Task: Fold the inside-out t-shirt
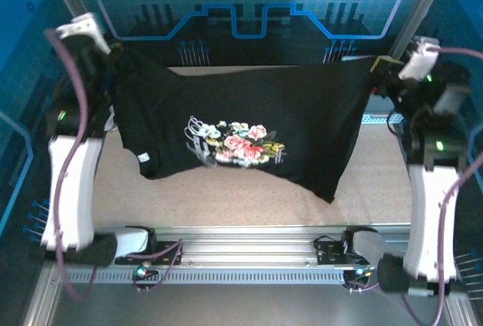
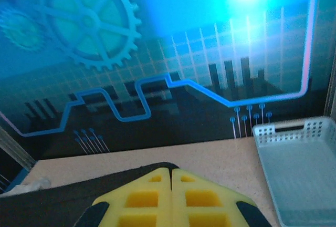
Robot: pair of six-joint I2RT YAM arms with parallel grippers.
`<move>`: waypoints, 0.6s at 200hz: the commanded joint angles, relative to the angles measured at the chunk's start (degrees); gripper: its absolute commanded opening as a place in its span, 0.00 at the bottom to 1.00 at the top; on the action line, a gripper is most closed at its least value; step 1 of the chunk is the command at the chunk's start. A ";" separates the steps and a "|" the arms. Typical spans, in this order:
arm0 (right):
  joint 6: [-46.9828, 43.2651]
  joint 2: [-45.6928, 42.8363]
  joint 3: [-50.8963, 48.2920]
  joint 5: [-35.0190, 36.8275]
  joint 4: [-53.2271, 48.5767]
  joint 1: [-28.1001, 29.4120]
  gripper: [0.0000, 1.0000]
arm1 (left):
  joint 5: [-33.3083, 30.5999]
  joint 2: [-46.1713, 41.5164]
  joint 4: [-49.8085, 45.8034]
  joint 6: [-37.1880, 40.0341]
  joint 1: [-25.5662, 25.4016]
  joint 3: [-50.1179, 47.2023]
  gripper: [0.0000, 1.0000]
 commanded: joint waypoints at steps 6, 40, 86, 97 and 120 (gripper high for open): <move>0.69 8.75 4.41 1.10 5.53 0.00 0.00 | 5.21 7.10 1.34 -0.74 1.34 8.13 0.00; -1.00 11.27 8.43 0.36 4.90 0.68 0.00 | 6.76 8.51 0.42 0.17 1.43 14.61 0.00; -3.53 3.50 9.04 0.87 1.48 0.74 0.00 | 9.00 -3.78 2.50 -1.24 1.34 9.67 0.00; -4.00 0.84 9.09 0.81 0.39 0.74 0.00 | 9.73 -7.82 3.47 -1.55 1.34 7.46 0.00; -4.87 -5.51 9.66 1.00 -2.45 0.74 0.00 | 12.39 -16.10 3.91 -1.95 1.35 4.82 0.00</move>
